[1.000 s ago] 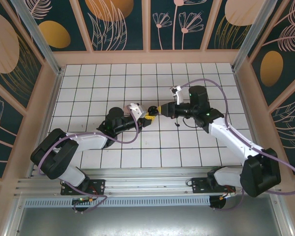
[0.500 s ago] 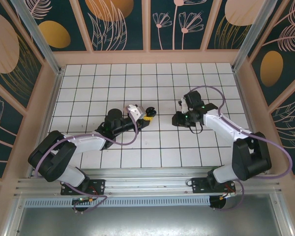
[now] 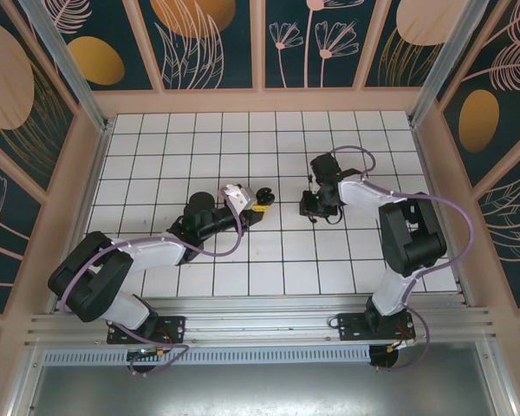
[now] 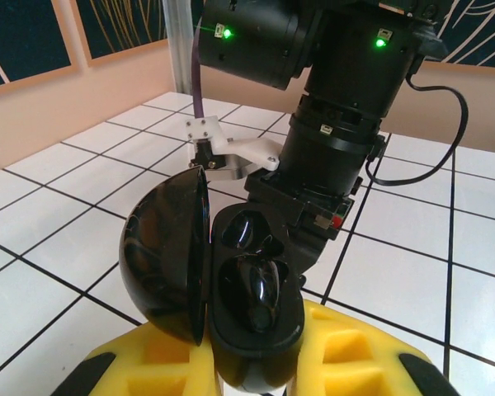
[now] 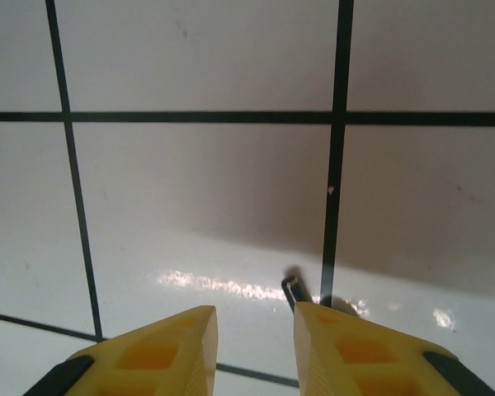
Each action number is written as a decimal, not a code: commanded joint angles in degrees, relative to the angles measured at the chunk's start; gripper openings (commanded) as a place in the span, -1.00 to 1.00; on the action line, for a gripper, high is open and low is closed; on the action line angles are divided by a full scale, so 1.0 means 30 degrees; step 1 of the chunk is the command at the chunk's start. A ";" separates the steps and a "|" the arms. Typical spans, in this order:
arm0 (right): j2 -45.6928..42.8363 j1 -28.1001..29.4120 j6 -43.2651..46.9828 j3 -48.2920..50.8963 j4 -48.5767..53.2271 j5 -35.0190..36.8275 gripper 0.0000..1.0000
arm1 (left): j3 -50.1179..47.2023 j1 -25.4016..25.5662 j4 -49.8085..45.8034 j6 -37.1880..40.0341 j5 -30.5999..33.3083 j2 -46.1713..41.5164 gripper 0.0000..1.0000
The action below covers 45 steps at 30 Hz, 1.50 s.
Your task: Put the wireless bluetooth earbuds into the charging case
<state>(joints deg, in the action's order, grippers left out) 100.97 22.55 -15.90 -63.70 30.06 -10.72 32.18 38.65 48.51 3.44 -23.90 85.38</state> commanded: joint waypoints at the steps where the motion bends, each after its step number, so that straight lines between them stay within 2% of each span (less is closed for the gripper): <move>1: 0.0710 -0.0112 0.0377 -0.0693 -0.0296 0.0277 -0.38 | -0.0158 0.0046 -0.0029 0.0222 0.0116 -0.0439 -0.83; 12: 0.1822 0.0010 0.0768 -0.0952 -0.0349 -0.0700 -0.42 | -0.0094 0.0055 -0.0046 0.0273 0.0240 -0.0311 -0.82; 18: 0.1588 0.0462 0.1419 -0.0593 0.0181 -0.1579 -0.45 | -0.0035 0.0060 -0.0086 0.0332 0.0246 -0.0217 -0.82; 32: 0.0262 0.0834 0.1813 0.0545 0.2147 -0.1297 -0.51 | -0.0065 0.0052 -0.0453 0.0434 0.0320 -0.0394 -0.82; 39: -0.1369 0.0730 0.1053 0.0287 0.2472 -0.1174 -0.49 | 0.0020 0.0036 -0.0467 0.0406 0.0234 -0.0395 -0.83; 45: -0.1585 -0.0638 -0.0941 -0.0769 0.3719 0.0160 -0.43 | 0.0082 0.0046 -0.0523 0.0464 0.0232 -0.0435 -0.83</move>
<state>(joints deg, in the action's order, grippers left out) 97.43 22.65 -15.05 -64.12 37.50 -13.43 32.18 38.65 46.41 3.90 -23.29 85.38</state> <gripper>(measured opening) 0.279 0.178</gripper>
